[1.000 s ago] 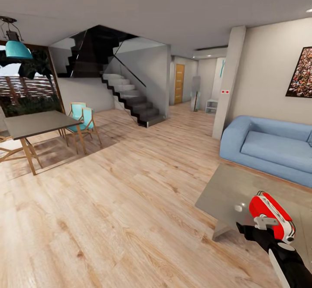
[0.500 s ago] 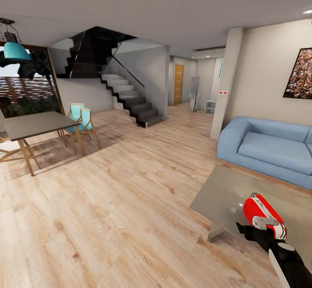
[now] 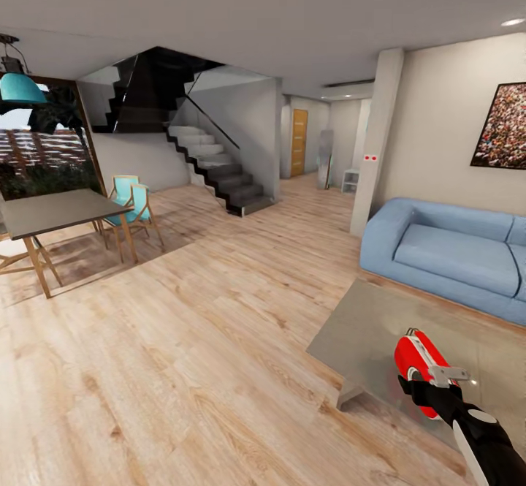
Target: Turn on the radio receiver that's on the table in the living room.
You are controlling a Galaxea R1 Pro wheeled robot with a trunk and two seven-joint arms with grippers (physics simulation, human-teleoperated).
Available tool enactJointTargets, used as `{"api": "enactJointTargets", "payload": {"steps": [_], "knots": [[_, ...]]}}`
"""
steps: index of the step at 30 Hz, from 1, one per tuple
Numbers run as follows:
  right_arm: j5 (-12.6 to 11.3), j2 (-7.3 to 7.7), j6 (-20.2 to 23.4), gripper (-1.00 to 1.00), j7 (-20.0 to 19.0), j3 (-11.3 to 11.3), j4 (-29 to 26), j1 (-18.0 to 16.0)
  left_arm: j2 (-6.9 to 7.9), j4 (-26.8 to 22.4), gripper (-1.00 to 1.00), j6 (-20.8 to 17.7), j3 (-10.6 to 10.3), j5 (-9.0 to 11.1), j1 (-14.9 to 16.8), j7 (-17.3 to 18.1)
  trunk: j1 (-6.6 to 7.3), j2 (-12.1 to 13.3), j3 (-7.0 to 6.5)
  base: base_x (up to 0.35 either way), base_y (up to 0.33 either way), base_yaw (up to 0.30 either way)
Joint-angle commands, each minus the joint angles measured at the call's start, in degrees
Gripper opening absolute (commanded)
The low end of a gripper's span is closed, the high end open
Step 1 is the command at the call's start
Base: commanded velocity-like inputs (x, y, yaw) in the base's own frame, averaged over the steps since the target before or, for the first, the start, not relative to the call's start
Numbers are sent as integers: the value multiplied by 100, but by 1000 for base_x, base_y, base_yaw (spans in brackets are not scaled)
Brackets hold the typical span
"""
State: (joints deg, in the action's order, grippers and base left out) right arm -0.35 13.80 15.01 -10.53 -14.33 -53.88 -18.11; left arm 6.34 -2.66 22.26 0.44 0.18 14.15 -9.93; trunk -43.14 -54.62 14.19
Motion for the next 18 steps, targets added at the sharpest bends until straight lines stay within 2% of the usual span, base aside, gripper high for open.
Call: {"api": "enactJointTargets", "payload": {"steps": [1,13,18], "knots": [[0,0,0,100,0,0,0,0,0,1,100,1,0,0,0,0,23,42,-19,0,-16,0],[0,0,-16,100,-2,0,0,0,-1,-2,100,6,8,0,0,0,286,523,-234,0,-2,0],[0,0,-205,100,3,6,0,0,-1,0,100,5,5,0,0,0,396,724,-324,0,-53,0]]}}
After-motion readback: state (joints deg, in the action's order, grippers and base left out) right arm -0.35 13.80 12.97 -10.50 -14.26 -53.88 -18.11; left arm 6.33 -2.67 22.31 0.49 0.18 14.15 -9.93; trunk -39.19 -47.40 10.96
